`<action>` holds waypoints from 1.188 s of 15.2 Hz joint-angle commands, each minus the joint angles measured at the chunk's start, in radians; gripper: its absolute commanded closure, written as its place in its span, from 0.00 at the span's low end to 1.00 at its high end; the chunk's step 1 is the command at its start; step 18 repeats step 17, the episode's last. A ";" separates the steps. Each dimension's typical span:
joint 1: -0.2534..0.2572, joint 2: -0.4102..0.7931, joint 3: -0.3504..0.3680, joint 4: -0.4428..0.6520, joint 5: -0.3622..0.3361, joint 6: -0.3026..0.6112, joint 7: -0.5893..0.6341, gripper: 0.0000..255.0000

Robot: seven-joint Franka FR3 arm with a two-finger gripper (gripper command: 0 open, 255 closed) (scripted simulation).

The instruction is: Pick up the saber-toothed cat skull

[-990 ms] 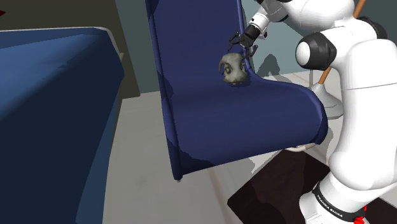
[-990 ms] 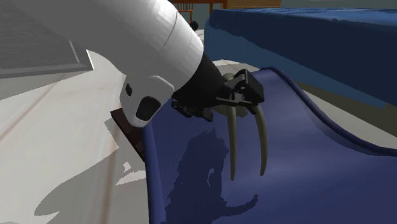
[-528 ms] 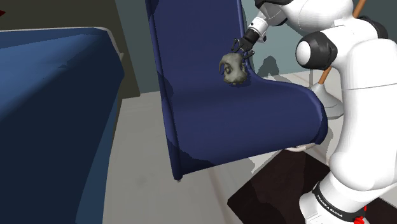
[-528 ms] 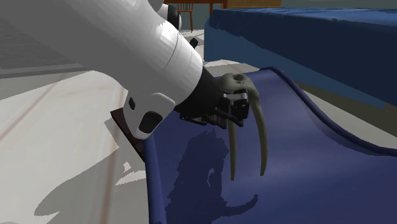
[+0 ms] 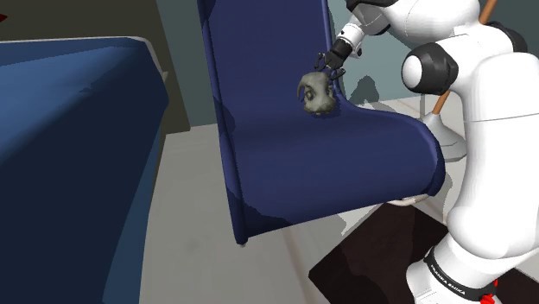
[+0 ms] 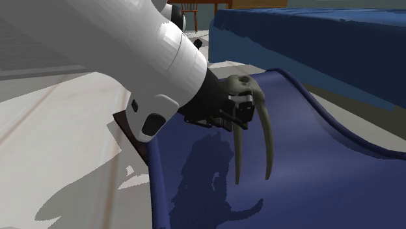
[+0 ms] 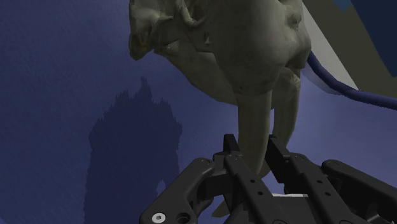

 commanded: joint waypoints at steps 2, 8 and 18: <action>-0.007 0.007 0.003 0.035 0.006 -0.020 0.019 1.00; -0.038 0.040 0.015 0.165 0.028 -0.091 0.085 1.00; -0.103 0.141 0.050 0.428 0.080 -0.201 0.206 1.00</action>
